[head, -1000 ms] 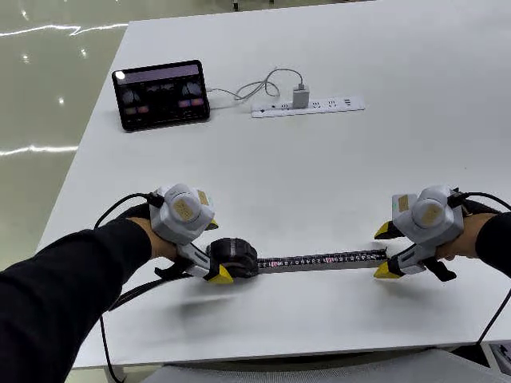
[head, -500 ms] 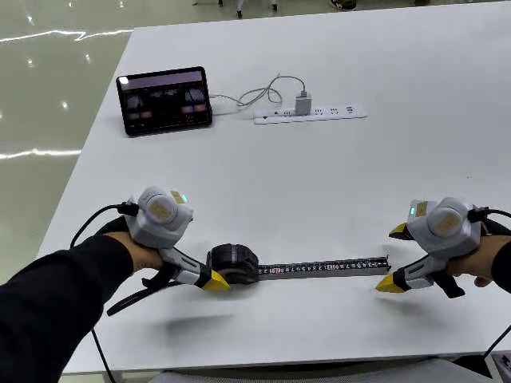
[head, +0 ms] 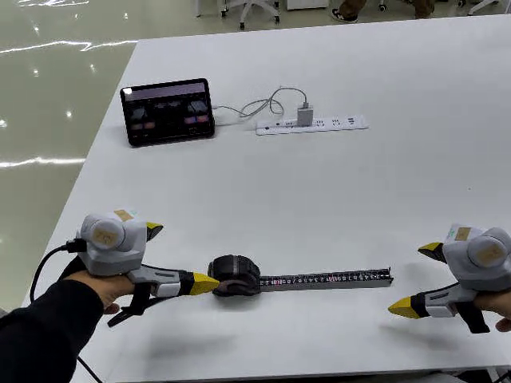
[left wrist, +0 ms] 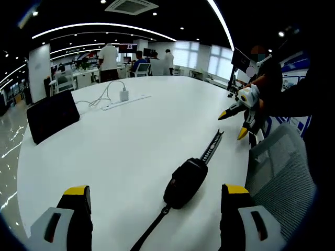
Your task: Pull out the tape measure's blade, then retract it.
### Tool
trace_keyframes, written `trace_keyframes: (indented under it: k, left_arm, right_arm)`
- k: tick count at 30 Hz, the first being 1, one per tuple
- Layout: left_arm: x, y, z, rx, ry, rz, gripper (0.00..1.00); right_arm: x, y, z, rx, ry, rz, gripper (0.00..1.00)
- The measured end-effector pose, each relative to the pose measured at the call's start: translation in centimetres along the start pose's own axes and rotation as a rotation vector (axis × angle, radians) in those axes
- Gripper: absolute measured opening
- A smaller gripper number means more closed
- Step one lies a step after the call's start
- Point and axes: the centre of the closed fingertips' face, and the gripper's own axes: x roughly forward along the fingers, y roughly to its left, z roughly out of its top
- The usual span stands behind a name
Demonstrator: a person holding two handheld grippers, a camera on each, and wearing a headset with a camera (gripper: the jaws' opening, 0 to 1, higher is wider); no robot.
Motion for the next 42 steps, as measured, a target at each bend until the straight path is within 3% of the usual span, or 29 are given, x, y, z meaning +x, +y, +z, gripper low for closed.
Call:
trace_keyframes:
  k: [7,12,23,29,31,36,42]
  left_arm:
    - [-1.2,-0.5,-1.4,-0.049,-0.015,0.018,1.00]
    - [-2.1,-0.7,-1.5,-0.036,-0.023,0.042,1.00]
    - [-3.3,-0.9,-2.5,-0.040,-0.020,0.051,1.00]
    - [-3.8,-1.0,-3.5,-0.037,-0.014,0.057,1.00]
    - [-4.0,-1.1,-3.9,-0.041,-0.013,0.059,1.00]
    - [-5.3,-1.5,-4.2,-0.035,-0.016,0.068,1.00]
    - [-6.1,-1.2,-4.8,-0.029,-0.008,0.084,1.00]
  right_arm:
    - [-1.4,0.1,-0.5,0.021,-0.031,-0.037,0.86]
    - [-2.3,0.3,-0.5,0.047,-0.065,-0.061,0.91]
    - [-4.3,1.4,-2.6,0.055,-0.062,-0.083,0.96]
    - [-5.5,1.5,-3.7,0.052,-0.061,-0.101,0.98]
    - [-6.0,2.0,-3.8,0.068,-0.086,-0.096,1.00]
    - [-7.3,2.5,-4.0,0.039,-0.092,-0.112,1.00]
    - [-8.9,1.8,-3.9,0.010,-0.104,-0.133,1.00]
